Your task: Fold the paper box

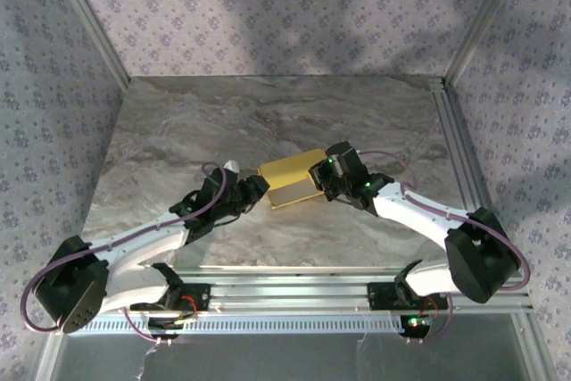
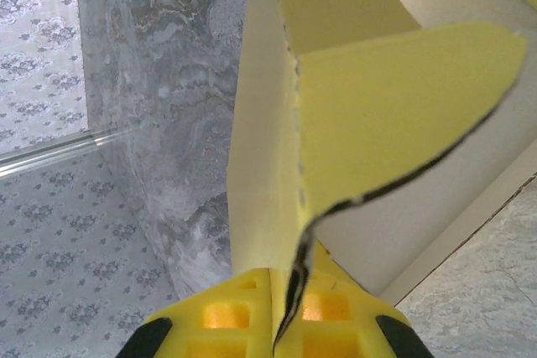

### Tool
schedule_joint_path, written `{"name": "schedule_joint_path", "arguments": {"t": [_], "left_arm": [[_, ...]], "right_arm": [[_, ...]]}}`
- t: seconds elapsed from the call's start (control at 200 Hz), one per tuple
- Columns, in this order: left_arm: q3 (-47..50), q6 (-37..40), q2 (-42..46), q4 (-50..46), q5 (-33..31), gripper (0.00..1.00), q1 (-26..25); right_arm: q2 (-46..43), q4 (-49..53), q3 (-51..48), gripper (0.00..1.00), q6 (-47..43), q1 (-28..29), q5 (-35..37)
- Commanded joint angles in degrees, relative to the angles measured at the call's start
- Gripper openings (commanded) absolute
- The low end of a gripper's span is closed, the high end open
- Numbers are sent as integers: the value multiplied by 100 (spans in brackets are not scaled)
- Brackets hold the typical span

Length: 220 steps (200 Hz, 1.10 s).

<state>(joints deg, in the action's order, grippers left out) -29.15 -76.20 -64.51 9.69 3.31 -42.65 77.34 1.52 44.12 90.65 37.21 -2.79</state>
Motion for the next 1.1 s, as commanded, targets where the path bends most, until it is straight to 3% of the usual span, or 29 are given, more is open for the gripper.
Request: {"name": "schedule_joint_path", "arguments": {"t": [0.0,0.12,0.355,0.65,1.094], "left_arm": [[-83,-71,337,-485,-170,44,247],[-244,13,123,-331,196,47,541],[-550,-31,-606,2,560,47,521],[-540,-407,-865,162,189,47,120],[-680,-772,-1201,454,-140,45,123]], "right_arm": [[-69,359,-75,0,-56,0,83],[-66,351,-79,0,-56,1,86],[-31,355,-48,0,-58,31,94],[-6,348,-15,0,-59,50,101],[8,245,-80,0,-19,100,51]]}}
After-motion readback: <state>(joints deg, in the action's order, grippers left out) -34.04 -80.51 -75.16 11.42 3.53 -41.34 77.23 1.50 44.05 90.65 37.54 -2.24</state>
